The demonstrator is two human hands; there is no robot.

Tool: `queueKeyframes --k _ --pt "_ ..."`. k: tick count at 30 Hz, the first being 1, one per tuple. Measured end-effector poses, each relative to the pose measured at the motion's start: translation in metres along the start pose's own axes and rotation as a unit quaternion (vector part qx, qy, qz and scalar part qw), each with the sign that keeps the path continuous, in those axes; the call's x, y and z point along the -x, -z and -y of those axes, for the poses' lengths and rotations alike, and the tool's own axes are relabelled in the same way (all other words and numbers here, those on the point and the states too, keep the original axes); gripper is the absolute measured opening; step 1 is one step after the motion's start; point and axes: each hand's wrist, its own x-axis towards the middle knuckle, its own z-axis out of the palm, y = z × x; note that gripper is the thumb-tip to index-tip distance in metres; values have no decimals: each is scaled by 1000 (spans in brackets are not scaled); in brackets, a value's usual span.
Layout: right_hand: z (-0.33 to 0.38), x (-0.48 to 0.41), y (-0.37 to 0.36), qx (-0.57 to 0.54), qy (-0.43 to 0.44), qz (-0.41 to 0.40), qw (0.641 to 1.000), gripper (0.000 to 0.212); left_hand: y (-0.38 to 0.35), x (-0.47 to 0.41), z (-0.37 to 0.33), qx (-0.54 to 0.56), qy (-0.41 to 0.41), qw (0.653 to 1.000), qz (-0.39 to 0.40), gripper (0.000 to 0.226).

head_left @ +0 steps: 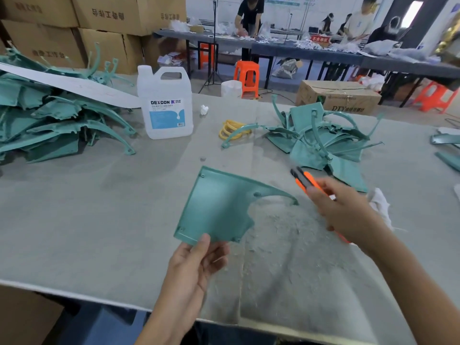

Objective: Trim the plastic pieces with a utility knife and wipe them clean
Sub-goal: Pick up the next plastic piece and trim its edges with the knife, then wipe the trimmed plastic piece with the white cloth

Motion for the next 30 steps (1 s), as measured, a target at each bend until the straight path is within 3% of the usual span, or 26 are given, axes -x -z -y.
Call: queueKeyframes --k 3,9,12,14,17,20,23,27,30 --pt "-37 10 -13 121 -46 73 989 21 4 0 -16 -32 -42 998 -13 26" --pt "-77 24 -30 132 -74 121 981 2 4 0 -30 -63 -83 994 -13 18" --pt "-88 15 -23 205 -16 -14 979 17 4 -1 -32 -58 -73 996 -13 19" --pt "-96 0 -10 279 -17 -116 953 37 5 -1 -30 -54 -66 996 -22 20" --pt "-113 -22 9 295 -142 -65 943 58 9 -1 -26 -45 -58 997 -37 18" --pt "-138 -31 8 285 -221 11 933 50 15 -2 -25 -48 -54 996 -43 17" --pt "-155 -30 4 284 -217 -52 933 40 20 -3 -26 -62 -68 994 -56 16" --pt "-151 -28 8 190 -188 -142 953 36 27 -3 -28 -150 -129 976 -87 53" --pt "-118 -27 11 113 -142 -188 965 31 27 3 -31 -190 -134 969 -86 41"
